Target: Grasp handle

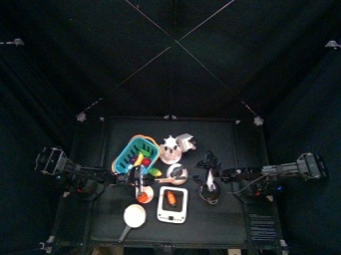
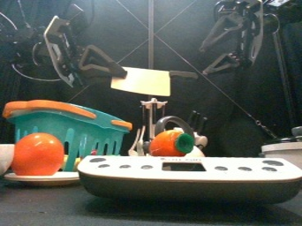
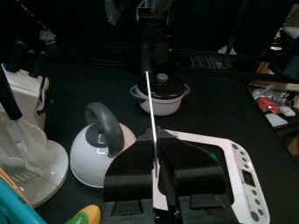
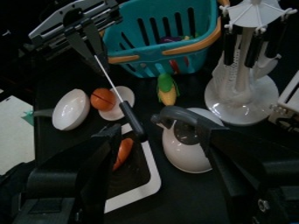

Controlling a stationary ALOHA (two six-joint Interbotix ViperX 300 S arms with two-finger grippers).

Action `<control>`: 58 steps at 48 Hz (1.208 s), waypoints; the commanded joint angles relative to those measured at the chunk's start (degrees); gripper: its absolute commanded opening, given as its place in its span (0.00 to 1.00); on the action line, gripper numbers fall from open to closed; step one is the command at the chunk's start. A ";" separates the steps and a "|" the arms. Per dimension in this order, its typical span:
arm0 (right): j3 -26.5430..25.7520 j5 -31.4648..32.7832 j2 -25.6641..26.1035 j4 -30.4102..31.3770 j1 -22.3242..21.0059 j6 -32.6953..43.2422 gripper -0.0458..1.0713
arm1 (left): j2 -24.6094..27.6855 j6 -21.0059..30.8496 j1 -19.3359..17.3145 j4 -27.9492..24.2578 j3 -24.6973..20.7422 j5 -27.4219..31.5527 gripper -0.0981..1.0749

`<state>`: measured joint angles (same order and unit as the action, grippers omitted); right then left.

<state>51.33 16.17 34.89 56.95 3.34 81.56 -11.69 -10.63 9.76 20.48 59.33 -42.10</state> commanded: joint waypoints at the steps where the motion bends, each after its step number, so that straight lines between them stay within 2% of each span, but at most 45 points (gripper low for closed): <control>1: -0.70 -0.79 0.35 0.53 -0.09 -0.09 0.91 | -0.18 0.09 0.26 -0.26 -1.23 -0.26 0.40; 7: -0.62 -2.29 -0.70 3.08 1.14 -0.18 0.91 | -0.18 0.09 0.26 -0.26 -1.67 -0.18 0.40; 13: -0.62 -2.64 -2.02 8.53 2.90 -0.18 0.91 | 0.00 0.18 0.26 -0.09 -2.29 -0.18 0.40; 22: -0.70 -3.16 -3.69 13.97 3.25 -0.09 0.91 | 1.14 0.26 0.70 -0.18 -2.72 0.09 0.40; 36: -1.41 -4.48 -7.21 15.12 3.25 -0.26 0.91 | 2.90 0.26 2.11 0.26 -5.01 0.09 0.40; 49: -3.16 -5.63 -11.43 16.79 3.60 -0.18 0.91 | 4.04 0.09 2.20 0.26 -5.19 0.09 0.40; 58: -3.43 -7.03 -13.10 16.70 4.22 -0.09 0.87 | 4.04 0.00 2.02 0.09 -4.92 0.09 0.40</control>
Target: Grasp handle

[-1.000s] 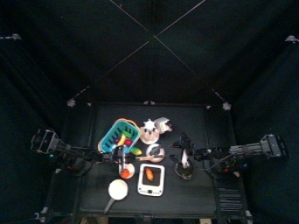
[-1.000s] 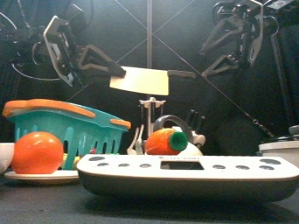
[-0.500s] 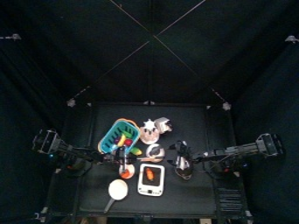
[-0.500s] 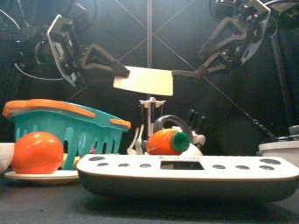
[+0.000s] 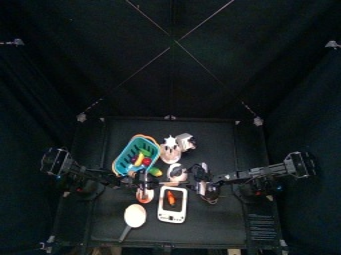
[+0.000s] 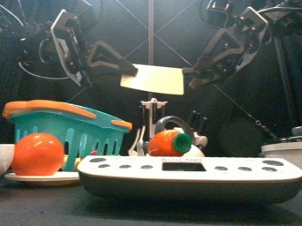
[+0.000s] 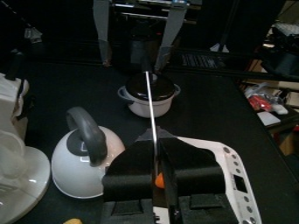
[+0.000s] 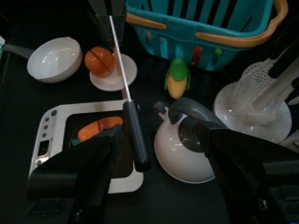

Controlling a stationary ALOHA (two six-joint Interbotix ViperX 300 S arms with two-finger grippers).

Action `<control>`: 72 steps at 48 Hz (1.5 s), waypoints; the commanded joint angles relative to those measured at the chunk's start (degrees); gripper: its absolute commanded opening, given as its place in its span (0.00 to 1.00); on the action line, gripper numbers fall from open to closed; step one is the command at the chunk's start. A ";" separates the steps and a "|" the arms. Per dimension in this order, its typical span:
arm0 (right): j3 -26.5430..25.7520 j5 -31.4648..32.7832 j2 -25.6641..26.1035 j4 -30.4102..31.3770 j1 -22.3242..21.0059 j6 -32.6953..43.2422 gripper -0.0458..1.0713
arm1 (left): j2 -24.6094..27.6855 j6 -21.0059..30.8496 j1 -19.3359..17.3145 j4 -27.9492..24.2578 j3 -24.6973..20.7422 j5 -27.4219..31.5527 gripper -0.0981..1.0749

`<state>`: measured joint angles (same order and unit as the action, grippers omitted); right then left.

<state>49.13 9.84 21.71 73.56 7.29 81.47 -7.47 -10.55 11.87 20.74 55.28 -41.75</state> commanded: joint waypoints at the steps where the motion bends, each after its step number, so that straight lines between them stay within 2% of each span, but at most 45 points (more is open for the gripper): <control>1: -1.23 -0.70 0.00 0.09 0.35 0.00 0.86 | -0.18 0.00 -0.18 -0.09 -0.88 -0.26 0.40; 24: -1.58 -2.72 -0.35 0.18 0.88 0.00 0.50 | 0.00 -0.18 -0.26 -1.14 0.88 -0.09 0.40; 31: -1.58 -3.87 -1.14 0.18 0.97 0.00 0.44 | 0.18 -0.09 0.09 -2.20 1.49 -0.09 0.40; 37: -1.67 -4.04 -1.93 0.18 0.88 -0.09 0.43 | 1.14 -0.18 1.49 -2.90 1.58 0.00 0.39; 47: -1.67 -6.15 -2.90 0.18 0.88 0.00 0.43 | 2.02 0.00 3.69 -7.03 1.49 0.00 0.39; 63: -1.58 -7.12 -4.57 0.09 0.53 0.00 0.43 | 3.78 0.26 4.31 -6.94 1.23 0.26 0.39; 72: -1.14 -7.21 -4.75 -0.26 0.88 0.09 0.43 | 5.01 0.35 5.89 -6.77 0.26 0.26 0.39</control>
